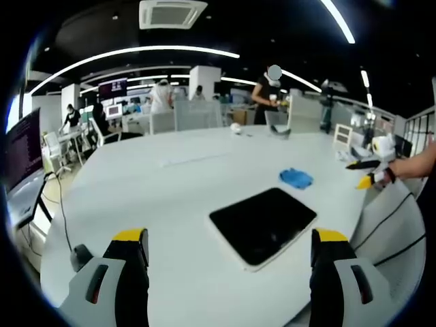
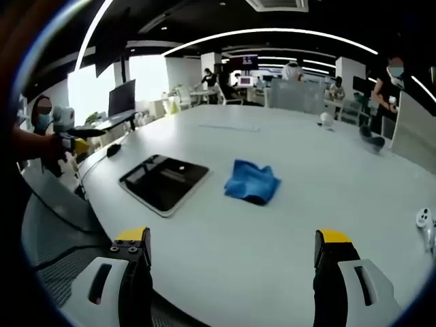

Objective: Wipe the mirror surface with the cleaning cloth until all visible marks leave the cleaned area.

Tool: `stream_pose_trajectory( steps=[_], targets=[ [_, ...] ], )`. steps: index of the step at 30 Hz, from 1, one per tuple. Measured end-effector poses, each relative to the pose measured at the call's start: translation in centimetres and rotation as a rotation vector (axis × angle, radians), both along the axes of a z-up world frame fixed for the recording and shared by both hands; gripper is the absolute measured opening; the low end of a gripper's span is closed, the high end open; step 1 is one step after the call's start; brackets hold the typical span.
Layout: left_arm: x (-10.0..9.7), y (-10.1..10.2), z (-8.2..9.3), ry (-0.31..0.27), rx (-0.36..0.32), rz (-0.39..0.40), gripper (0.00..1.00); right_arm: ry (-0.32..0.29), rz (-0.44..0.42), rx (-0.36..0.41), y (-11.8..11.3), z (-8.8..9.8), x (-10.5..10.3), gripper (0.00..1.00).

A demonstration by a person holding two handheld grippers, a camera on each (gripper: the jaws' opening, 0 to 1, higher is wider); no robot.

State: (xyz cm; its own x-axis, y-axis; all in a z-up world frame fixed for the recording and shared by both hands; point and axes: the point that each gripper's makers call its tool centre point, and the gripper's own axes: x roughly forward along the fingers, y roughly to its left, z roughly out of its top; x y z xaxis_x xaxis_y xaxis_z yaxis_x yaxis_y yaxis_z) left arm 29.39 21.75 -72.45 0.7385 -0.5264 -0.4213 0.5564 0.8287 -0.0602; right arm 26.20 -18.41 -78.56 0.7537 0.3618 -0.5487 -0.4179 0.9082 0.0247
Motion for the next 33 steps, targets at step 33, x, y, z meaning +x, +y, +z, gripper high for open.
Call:
stream_pose_trajectory(
  steps=[33],
  targets=[
    [0.0, -0.2, -0.3, 0.003, -0.049, 0.017, 1.0, -0.078, 0.027, 0.003, -0.1, 2.2, 1.9, 1.0]
  ],
)
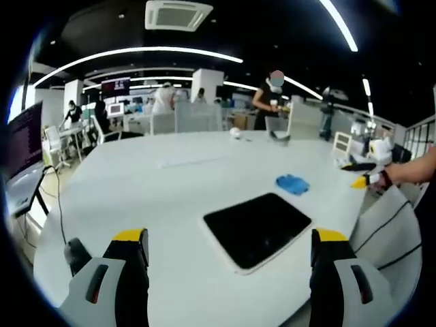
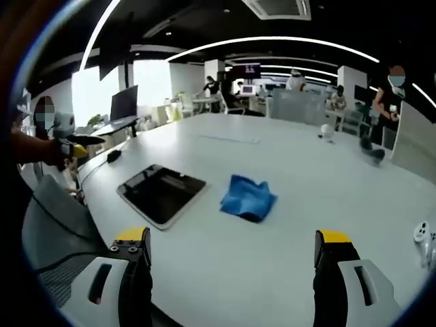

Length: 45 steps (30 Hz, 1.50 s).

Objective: Wipe the mirror surface with the cleaning cloth until all visible marks leave the cleaned area.

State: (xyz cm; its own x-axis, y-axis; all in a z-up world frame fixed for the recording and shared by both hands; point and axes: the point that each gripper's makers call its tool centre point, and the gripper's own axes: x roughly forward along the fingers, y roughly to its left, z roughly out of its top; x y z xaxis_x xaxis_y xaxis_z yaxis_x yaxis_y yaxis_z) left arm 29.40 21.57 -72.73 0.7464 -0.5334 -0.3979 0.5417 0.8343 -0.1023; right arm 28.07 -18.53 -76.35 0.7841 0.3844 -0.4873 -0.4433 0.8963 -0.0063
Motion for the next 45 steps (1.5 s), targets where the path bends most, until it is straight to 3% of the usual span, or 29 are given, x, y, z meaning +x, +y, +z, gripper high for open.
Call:
stream_pose_trajectory(
  steps=[17, 24, 36, 45],
  targets=[
    [-0.5, 0.4, -0.1, 0.004, 0.012, 0.005, 0.99, 0.004, 0.064, -0.023, 0.8, 1.8, 1.5, 1.0],
    [-0.6, 0.9, 0.0, 0.005, 0.03, 0.009, 0.99, 0.051, 0.079, -0.002, 0.7, 2.5, 3.3, 1.0],
    [-0.9, 1.4, -0.1, 0.008, 0.019, 0.027, 0.99, 0.005, 0.132, -0.063, 0.7, 5.5, 7.5, 0.98],
    [-0.8, 1.8, 0.0, 0.003, 0.012, 0.048, 0.99, -0.018, 0.15, -0.114, 0.3, 6.2, 10.1, 1.0]
  ],
)
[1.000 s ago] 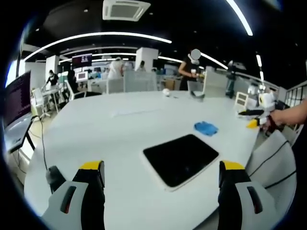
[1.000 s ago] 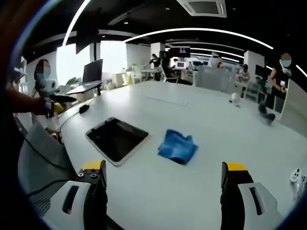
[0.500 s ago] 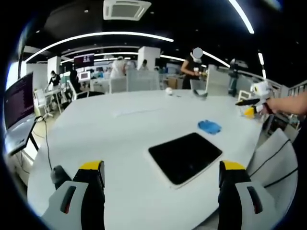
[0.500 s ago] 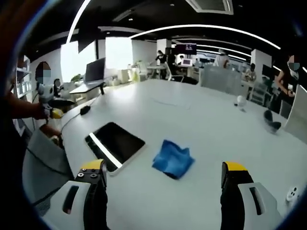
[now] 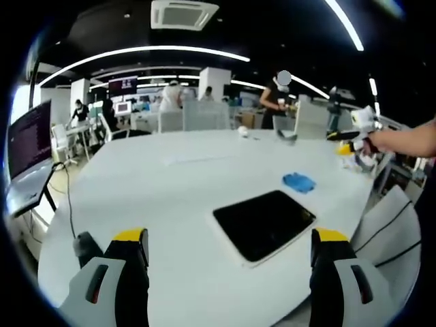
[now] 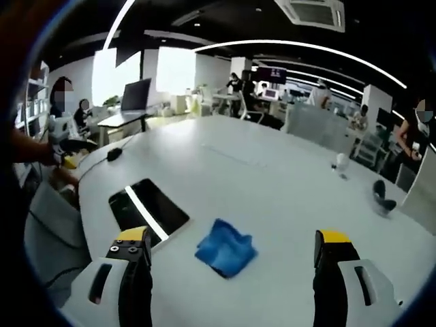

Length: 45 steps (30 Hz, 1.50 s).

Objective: Wipe the mirror surface with the cleaning cloth until all visible marks leave the cleaned area.

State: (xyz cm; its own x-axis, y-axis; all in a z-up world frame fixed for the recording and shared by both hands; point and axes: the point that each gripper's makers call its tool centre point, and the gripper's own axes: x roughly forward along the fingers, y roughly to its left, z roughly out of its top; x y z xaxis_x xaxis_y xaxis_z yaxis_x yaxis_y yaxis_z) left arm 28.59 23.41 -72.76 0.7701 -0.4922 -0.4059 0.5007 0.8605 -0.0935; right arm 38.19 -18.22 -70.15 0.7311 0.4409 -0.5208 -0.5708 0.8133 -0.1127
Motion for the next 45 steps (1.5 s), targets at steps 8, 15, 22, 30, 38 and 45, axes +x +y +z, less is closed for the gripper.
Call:
stream_pose_trajectory(
  steps=[8, 15, 22, 30, 38, 45],
  targets=[
    [-0.4, -1.2, -0.4, 0.004, -0.035, -0.005, 1.0, 0.033, -0.001, -0.019, -0.3, -0.5, 1.7, 0.98],
    [-0.8, -1.8, -1.1, 0.022, -0.026, -0.025, 1.0, 0.043, 0.011, -0.049, 0.1, -2.4, 3.3, 0.91],
    [-1.4, -2.9, -2.1, 0.045, -0.014, -0.049, 1.0, 0.069, 0.035, -0.073, 1.0, -5.7, 3.6, 0.81],
    [-1.4, -2.6, -2.5, 0.062, -0.011, -0.038, 1.0, 0.097, 0.056, -0.085, 2.2, -8.8, 4.3, 0.58],
    [-1.6, -2.2, -2.6, 0.072, -0.011, -0.016, 0.99, 0.145, 0.044, -0.101, 2.6, -11.8, 5.0, 0.44],
    [-1.7, -1.7, -2.6, 0.082, 0.0, -0.006, 0.99, 0.221, -0.009, -0.075, 2.8, -13.5, 5.4, 0.21]
  ],
)
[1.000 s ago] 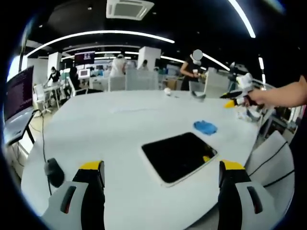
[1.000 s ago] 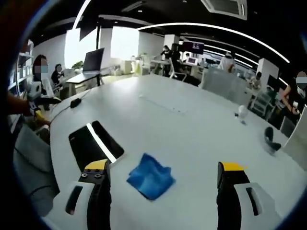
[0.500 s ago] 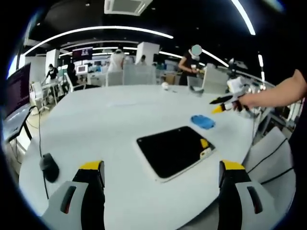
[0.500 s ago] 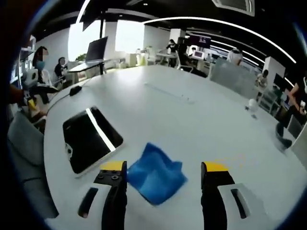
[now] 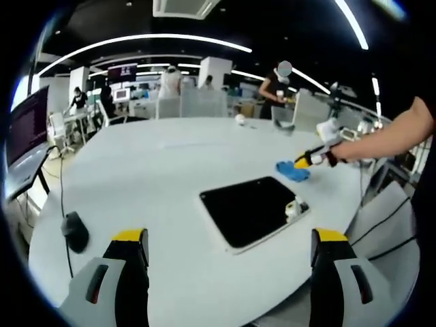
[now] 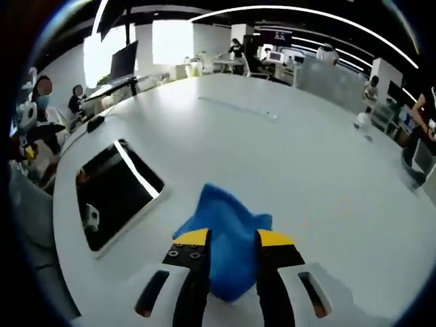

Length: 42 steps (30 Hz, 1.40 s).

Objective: Wipe the mirror surface with the cleaning cloth until all visible marks leave the cleaned area.

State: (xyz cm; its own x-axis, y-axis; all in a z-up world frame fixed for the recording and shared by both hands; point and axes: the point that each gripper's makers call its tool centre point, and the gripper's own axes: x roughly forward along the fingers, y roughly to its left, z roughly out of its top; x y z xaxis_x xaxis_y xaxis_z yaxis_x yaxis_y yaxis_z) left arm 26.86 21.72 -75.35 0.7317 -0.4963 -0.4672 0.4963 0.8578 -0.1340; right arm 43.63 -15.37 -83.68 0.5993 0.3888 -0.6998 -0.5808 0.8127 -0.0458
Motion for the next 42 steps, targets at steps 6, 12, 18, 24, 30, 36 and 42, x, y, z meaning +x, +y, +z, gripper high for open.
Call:
stream_pose_trajectory(
  steps=[6, 12, 18, 24, 30, 36, 42],
  targets=[
    [0.1, 0.2, 0.0, 0.006, 0.005, 0.002, 0.99, 0.012, 0.017, -0.034, 0.1, -1.2, 0.5, 0.22],
    [0.3, 0.5, 0.0, 0.01, 0.013, 0.005, 0.99, 0.002, -0.013, -0.055, -0.2, -2.2, 1.0, 0.33],
    [-0.1, 1.1, 0.2, 0.011, 0.012, 0.034, 0.99, -0.032, -0.054, -0.101, -0.6, -2.1, 1.3, 0.1],
    [-0.2, 1.1, -0.4, 0.007, -0.007, 0.027, 0.99, -0.022, -0.103, -0.126, -0.9, -2.0, 1.5, 0.04],
    [-0.1, 0.8, -0.1, 0.002, 0.001, -0.043, 0.99, 0.02, -0.194, -0.076, -1.1, -0.8, 0.5, 0.04],
    [1.5, 2.0, 1.3, -0.078, 0.026, -0.04, 1.0, 0.036, -0.228, -0.086, -1.7, 0.7, 0.1, 0.04],
    [2.0, 3.3, 1.9, -0.116, 0.036, -0.024, 1.0, 0.051, -0.239, -0.097, -1.7, 1.9, 0.4, 0.04]
  ],
)
